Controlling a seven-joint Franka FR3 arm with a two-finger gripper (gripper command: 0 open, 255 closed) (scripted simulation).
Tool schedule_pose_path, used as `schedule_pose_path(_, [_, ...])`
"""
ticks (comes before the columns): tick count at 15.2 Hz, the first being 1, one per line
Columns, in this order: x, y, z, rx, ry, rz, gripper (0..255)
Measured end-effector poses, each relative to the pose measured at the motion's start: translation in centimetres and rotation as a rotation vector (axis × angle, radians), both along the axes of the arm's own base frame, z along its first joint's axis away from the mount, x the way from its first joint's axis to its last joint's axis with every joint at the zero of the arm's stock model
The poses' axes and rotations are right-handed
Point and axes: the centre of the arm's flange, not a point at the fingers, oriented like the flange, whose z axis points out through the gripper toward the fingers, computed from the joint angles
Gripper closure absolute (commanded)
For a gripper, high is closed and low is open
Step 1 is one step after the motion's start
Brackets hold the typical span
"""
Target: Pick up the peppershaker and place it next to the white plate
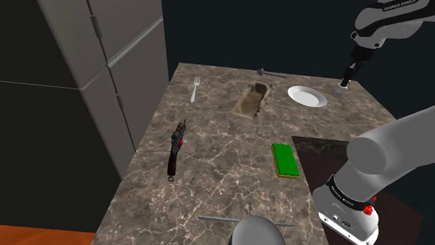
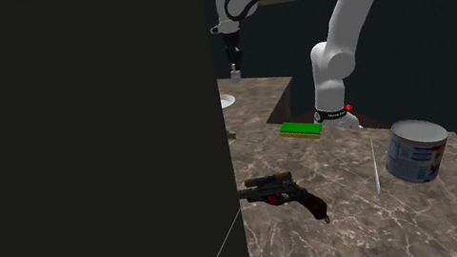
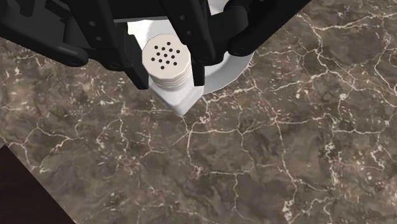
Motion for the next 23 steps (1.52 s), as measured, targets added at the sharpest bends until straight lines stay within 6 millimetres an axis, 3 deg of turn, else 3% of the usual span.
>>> schedule_pose_path(13, [0.1, 0.0, -7.0, 0.0, 0.0, 0.0, 255])
schedule_pose_path(21, [0.0, -0.1, -7.7, -0.007, -0.008, -0.002, 255])
schedule_pose_path(22, [-0.1, -0.1, -7.7, -0.007, -0.008, -0.002, 0])
schedule_pose_path(23, [-0.1, 0.0, -7.9, -0.004, -0.005, -0.001, 0])
